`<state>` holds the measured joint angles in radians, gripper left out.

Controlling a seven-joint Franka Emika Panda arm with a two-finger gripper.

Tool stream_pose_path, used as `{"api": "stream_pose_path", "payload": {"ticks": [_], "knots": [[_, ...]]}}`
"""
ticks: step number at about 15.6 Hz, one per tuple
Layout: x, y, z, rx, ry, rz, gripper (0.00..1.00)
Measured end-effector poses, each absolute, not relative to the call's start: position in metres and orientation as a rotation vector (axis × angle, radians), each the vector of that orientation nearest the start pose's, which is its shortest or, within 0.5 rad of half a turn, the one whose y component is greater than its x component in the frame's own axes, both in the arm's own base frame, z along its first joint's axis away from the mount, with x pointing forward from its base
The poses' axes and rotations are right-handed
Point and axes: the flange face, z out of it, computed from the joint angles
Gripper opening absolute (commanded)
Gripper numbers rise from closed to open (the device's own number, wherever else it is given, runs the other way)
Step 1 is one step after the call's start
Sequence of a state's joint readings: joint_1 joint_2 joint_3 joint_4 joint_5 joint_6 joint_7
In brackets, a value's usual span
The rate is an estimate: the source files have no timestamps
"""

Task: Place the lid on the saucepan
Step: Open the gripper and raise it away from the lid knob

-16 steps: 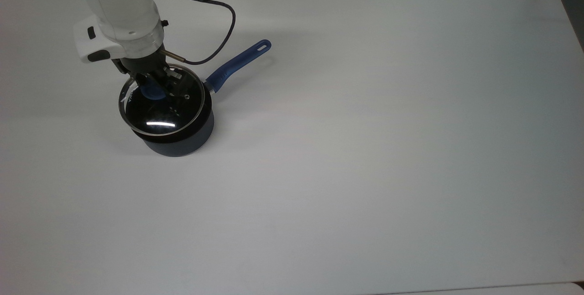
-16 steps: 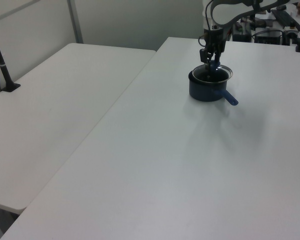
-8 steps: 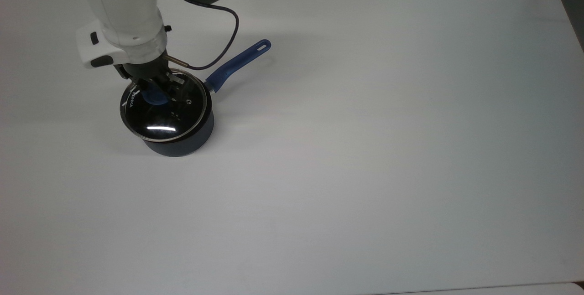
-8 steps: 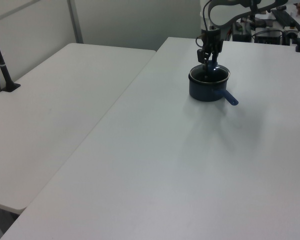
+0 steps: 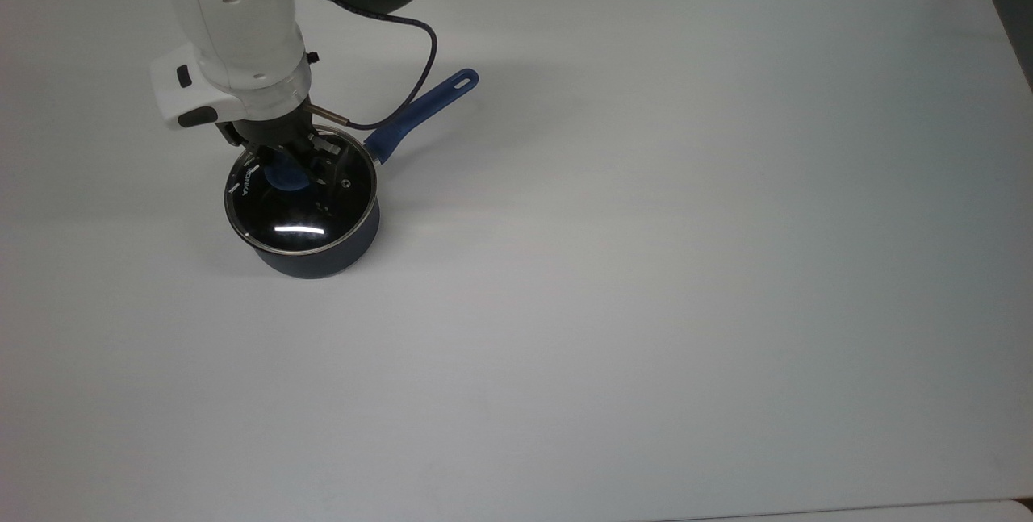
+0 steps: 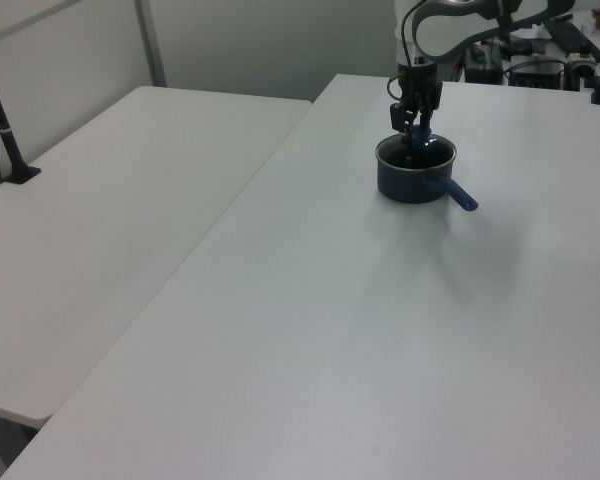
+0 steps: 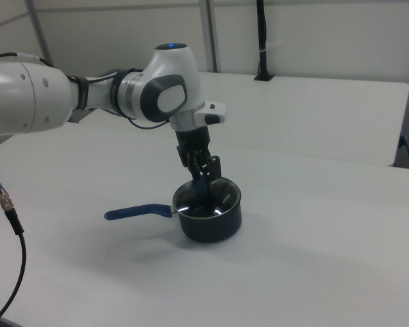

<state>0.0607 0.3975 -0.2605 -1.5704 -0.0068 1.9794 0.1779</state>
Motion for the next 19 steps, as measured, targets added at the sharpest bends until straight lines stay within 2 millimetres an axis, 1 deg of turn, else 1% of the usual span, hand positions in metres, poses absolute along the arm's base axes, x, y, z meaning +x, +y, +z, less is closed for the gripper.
{"api": "stream_pose_path", "payload": {"ticks": [1, 2, 3, 4, 7, 10, 13, 15, 17, 19], "knots": [[0.663, -0.112, 0.422, -3.197, 0.573, -0.038, 0.6], [0.663, -0.112, 0.422, -3.197, 0.572, -0.038, 0.77], [0.663, -0.112, 0.422, -3.197, 0.571, -0.038, 0.9], [0.663, -0.112, 0.421, -3.197, 0.57, -0.037, 1.0], [0.664, -0.11, 0.416, -3.201, 0.563, -0.023, 1.0], [0.665, -0.107, 0.416, -3.202, 0.557, -0.026, 1.0], [0.666, -0.105, 0.44, -3.2, 0.533, -0.083, 1.0], [0.657, -0.087, 0.462, -3.203, 0.446, -0.043, 1.0], [0.643, -0.065, 0.485, -3.201, 0.355, 0.021, 1.0], [0.628, -0.045, 0.504, -3.218, 0.261, 0.058, 1.0]]}}
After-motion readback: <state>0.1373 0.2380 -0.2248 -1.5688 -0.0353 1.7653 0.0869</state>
